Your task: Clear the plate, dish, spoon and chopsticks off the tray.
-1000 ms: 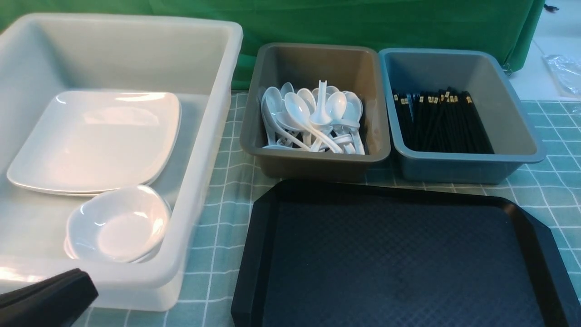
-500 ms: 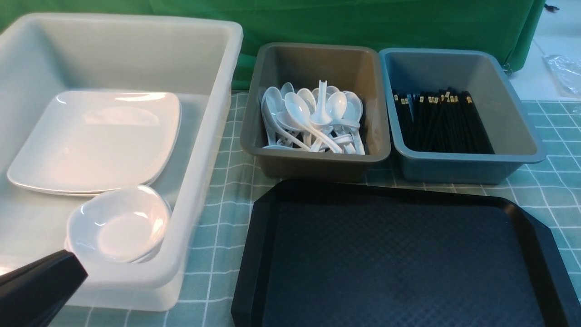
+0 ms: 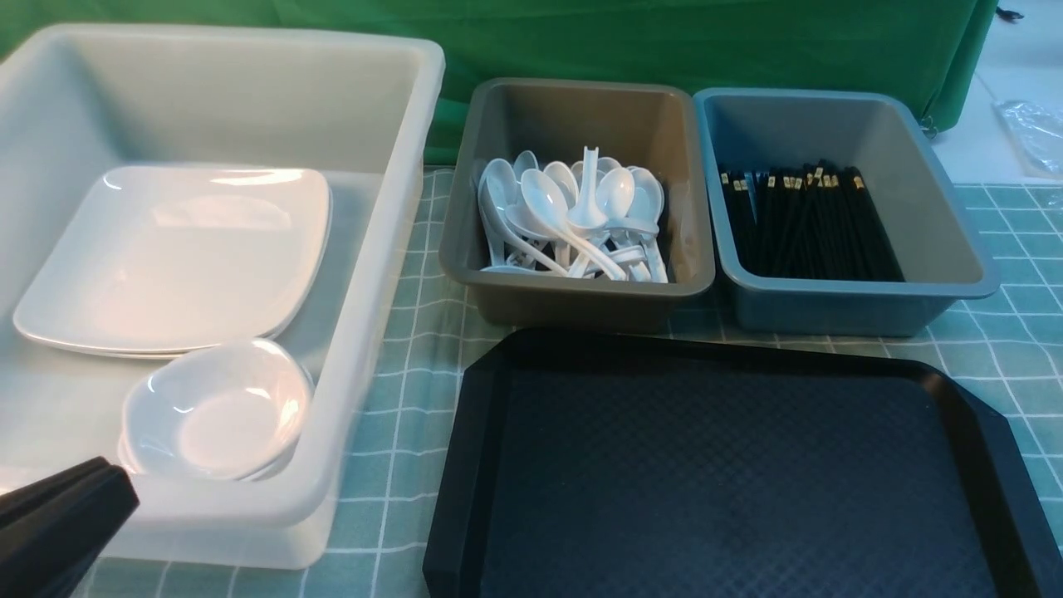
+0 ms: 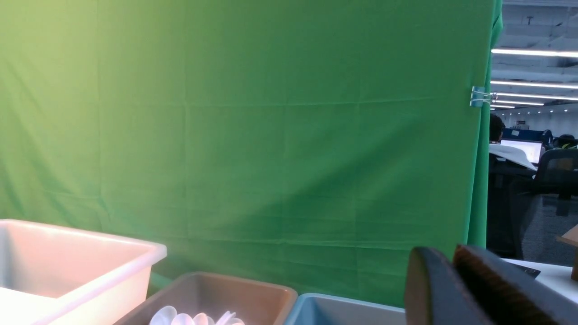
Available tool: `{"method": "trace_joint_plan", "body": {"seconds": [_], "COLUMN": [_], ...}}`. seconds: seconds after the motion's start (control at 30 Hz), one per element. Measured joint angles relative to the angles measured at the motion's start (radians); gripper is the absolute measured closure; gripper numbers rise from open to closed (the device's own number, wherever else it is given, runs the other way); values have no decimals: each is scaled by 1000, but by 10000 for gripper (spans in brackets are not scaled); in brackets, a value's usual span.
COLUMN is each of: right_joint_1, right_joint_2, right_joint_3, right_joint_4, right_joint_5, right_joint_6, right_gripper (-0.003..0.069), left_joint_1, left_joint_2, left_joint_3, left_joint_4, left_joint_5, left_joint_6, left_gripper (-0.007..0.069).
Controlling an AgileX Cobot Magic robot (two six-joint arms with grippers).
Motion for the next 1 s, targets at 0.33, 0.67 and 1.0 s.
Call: {"method": "trace_joint_plan", "body": {"seconds": [0.33,0.67,1.0], "right_joint_1": [0,0,0], "right_joint_2": [0,0,0], "right_joint_3": [0,0,0], "right_joint_4": [0,0,0], "right_joint_5": [0,0,0], "right_joint_6": [0,0,0], "right_gripper": [524,503,485], "left_joint_1": [202,361,289], "left_joint_2": [-93,-140,-140], "left_joint_3": [128,343,358], "left_joint_4": [314,319,331], "left_joint_5": [-107,-166,-191], "left_joint_6": [-313,-316,-323], "left_gripper": [613,613,608]}}
